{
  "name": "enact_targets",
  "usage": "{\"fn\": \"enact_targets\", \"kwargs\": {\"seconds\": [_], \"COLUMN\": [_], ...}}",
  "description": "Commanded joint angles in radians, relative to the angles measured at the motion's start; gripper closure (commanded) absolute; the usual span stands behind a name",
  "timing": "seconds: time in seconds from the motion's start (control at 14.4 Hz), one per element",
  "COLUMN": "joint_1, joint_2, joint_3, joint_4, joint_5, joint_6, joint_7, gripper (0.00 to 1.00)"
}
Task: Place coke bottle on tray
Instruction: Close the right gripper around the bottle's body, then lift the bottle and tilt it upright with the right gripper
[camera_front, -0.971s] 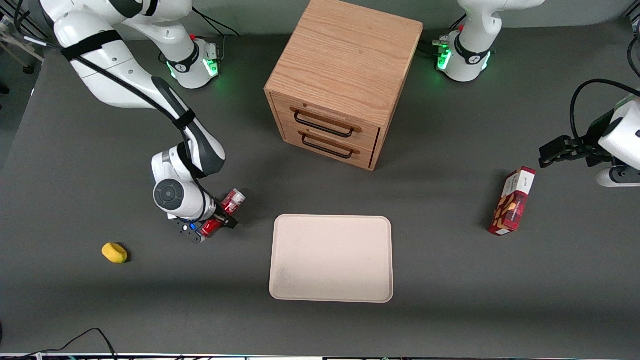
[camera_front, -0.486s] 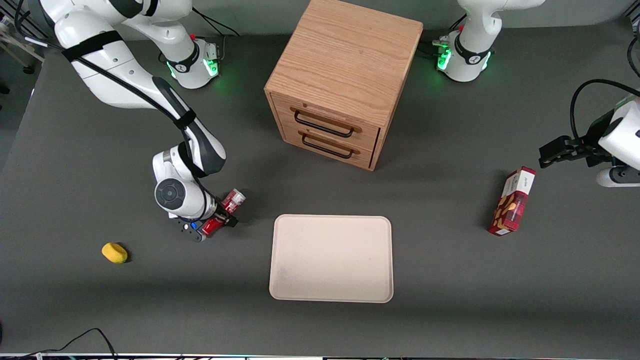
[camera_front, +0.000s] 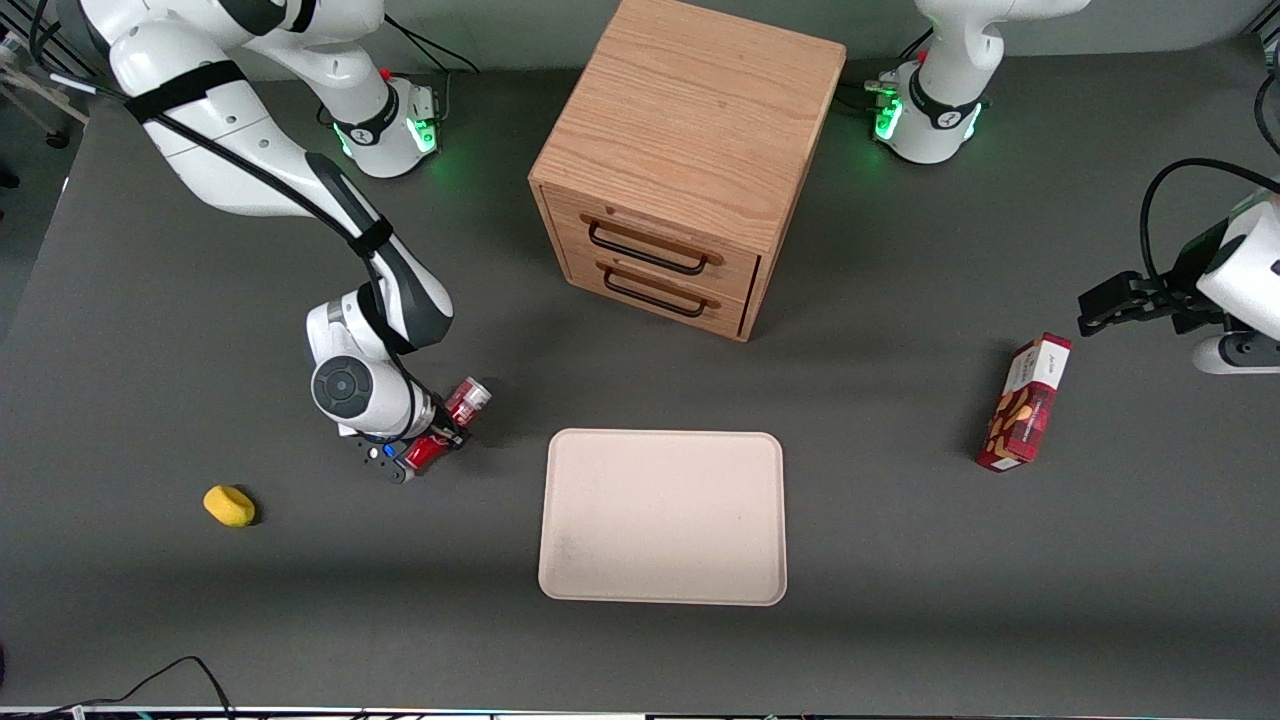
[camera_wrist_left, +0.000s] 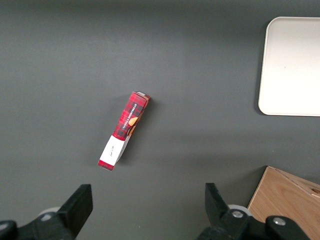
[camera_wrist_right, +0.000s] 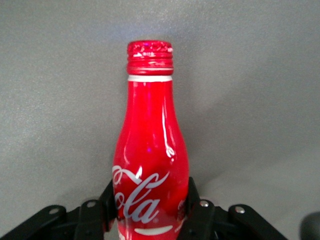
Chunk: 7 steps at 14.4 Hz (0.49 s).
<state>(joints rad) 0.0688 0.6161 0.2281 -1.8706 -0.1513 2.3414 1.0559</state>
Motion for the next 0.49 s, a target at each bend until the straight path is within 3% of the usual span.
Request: {"fn": "enact_targets", "kwargs": {"seconds": [0.0, 0.21, 0.42], "joint_1": [0.005, -0.003, -0.004], "joint_2": [-0.064, -0.178, -0.263], "joint_3": [0.001, 0.001, 0.000], "joint_4": [-0.012, 0.005, 0.124], "joint_5": [-0.022, -0.022, -0.017], "joint_6": [-0.042, -0.160, -0.388], "joint_7": [0.016, -0.094, -0.212], "gripper": [1.00, 1.00, 1.00]}}
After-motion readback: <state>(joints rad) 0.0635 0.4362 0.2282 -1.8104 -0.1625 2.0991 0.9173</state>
